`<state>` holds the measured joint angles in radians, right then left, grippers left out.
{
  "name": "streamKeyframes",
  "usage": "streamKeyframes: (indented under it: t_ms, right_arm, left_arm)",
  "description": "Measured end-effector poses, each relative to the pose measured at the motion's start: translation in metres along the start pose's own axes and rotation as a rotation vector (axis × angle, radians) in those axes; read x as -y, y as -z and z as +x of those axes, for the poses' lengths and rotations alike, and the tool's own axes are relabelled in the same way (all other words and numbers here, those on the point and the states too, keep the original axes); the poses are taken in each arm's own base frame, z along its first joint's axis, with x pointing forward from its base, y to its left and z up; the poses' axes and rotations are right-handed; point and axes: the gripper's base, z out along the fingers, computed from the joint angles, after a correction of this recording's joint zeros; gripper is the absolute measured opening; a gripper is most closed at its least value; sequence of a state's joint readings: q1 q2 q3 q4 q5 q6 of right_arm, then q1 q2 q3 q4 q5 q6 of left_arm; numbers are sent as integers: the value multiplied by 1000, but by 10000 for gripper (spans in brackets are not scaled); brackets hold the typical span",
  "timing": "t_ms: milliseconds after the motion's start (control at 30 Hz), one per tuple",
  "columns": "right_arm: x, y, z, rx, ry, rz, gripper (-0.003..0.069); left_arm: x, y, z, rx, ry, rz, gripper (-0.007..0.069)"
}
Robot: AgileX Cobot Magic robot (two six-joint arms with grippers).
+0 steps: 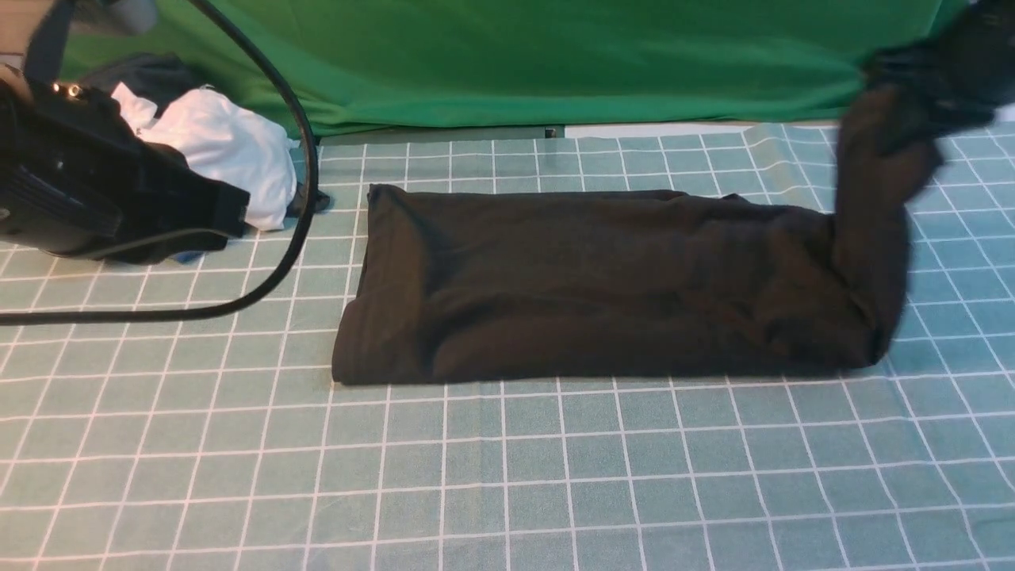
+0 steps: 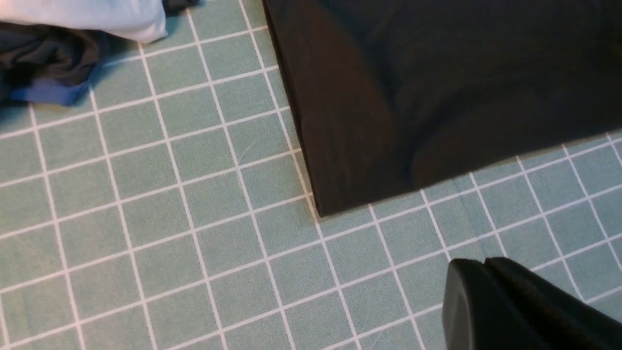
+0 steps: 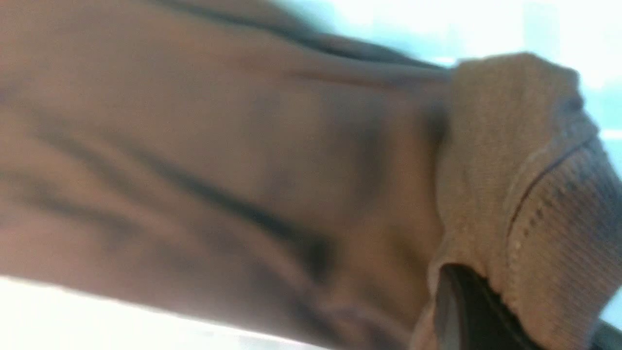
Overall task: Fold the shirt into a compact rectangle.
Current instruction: 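Fold the right end of the dark garment over onto its left end with the right gripper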
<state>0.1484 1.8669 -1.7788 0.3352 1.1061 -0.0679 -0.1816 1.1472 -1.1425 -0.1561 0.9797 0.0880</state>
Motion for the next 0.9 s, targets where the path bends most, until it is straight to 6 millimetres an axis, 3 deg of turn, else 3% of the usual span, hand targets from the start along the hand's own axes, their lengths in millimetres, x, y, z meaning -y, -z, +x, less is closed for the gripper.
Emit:
streamKeyframes:
  t_ms: [33,67,200,233,300,333,367,433,600,667,800,867,900]
  right_arm:
    - [-4,-1,0,3,5,-7,43]
    - [-33,-5,-1,32,40,-56,43]
    - [-98,-22,2,71,110,-163,43]
    - [-101,-22,2,74,113,-168,43]
    - [-142,-43,8,72,152,-236,43]
    - [-142,-44,8,74,150,-238,43]
    - [-166,-57,12,72,168,-280,43]
    - [-191,-73,17,69,178,-327,43]
    - [-228,-105,25,65,193,-381,43]
    - [-246,-132,31,48,168,-411,43]
    - [-256,-162,38,28,132,-434,62]
    - [-262,-182,45,14,102,-449,113]
    - [-263,-182,45,16,102,-450,119]
  left_arm:
    - [0,0,0,0,0,0,11]
    - [0,0,0,0,0,1,11]
    - [0,0,0,1,2,2,11]
    - [0,0,0,1,2,2,11]
    - [0,0,0,1,2,2,11]
    - [0,0,0,1,2,2,11]
    - [0,0,0,1,2,3,11]
    - [1,0,0,2,8,12,11]
    - [2,0,0,4,18,27,11]
    - [3,0,-1,6,20,29,11]
    - [3,0,-1,7,20,29,11]
    - [3,0,-1,7,20,29,11]
    - [3,0,-1,7,20,29,11]
